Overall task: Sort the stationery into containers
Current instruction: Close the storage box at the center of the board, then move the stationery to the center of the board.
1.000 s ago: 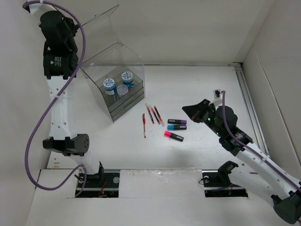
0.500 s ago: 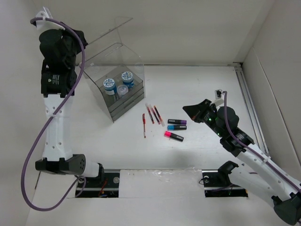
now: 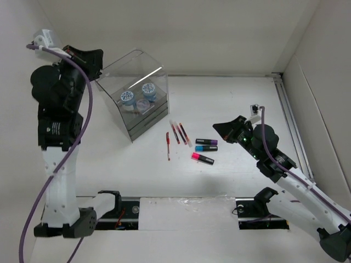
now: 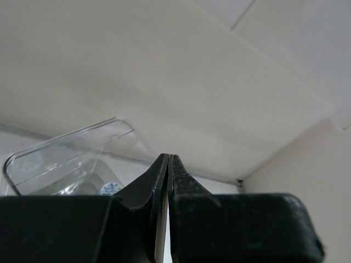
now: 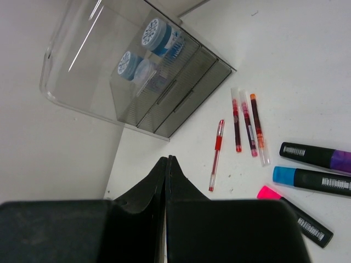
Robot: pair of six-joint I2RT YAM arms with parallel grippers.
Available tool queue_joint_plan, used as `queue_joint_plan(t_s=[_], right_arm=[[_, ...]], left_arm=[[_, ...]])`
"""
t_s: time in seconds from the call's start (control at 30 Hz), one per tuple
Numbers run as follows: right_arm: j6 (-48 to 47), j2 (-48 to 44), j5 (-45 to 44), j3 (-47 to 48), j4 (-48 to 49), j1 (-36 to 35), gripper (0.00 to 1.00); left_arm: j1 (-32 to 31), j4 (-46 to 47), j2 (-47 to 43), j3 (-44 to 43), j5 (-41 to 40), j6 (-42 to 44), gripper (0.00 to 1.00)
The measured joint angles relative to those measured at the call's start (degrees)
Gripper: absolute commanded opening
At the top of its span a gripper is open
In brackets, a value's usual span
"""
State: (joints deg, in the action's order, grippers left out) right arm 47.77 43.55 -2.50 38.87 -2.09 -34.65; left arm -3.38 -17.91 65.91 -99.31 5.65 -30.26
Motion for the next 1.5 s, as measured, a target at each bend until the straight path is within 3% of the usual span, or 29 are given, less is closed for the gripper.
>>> queue_joint_plan(t_s=[0.13, 0.43, 0.7, 1.03, 1.2, 1.5], right_arm=[[0.0, 0.48, -0.02, 0.0, 0.0, 0.0, 0.0], [0.59, 8.33, 1.53, 0.79, 2.82, -1.16, 0.0], [5.46, 23.65, 3.5, 4.57, 10.14, -6.95, 0.0], [13.94, 54.1, 2.95, 23.39, 20.24, -10.73, 0.0], [17.66, 64.92, 2.67, 32.2, 21.11, -10.75, 0.27], [23.06, 77.24, 2.49, 44.13, 21.79, -10.75, 0.34]], left_arm=[[-0.68, 3.58, -6.73, 5.66, 2.54, 0.0, 0.0], [-1.4, 8.98, -15.52, 35.52, 6.56, 0.15, 0.0], [-1.4, 14.56, -21.14, 53.59, 14.03, -0.87, 0.0], [-1.4, 26.67, -27.45, 70.38, 19.65, -5.51, 0.02], [-1.4, 29.9, -33.4, 77.81, 18.38, -9.73, 0.03], [-4.52, 36.54, -34.16, 81.0, 15.17, -11.72, 0.05]])
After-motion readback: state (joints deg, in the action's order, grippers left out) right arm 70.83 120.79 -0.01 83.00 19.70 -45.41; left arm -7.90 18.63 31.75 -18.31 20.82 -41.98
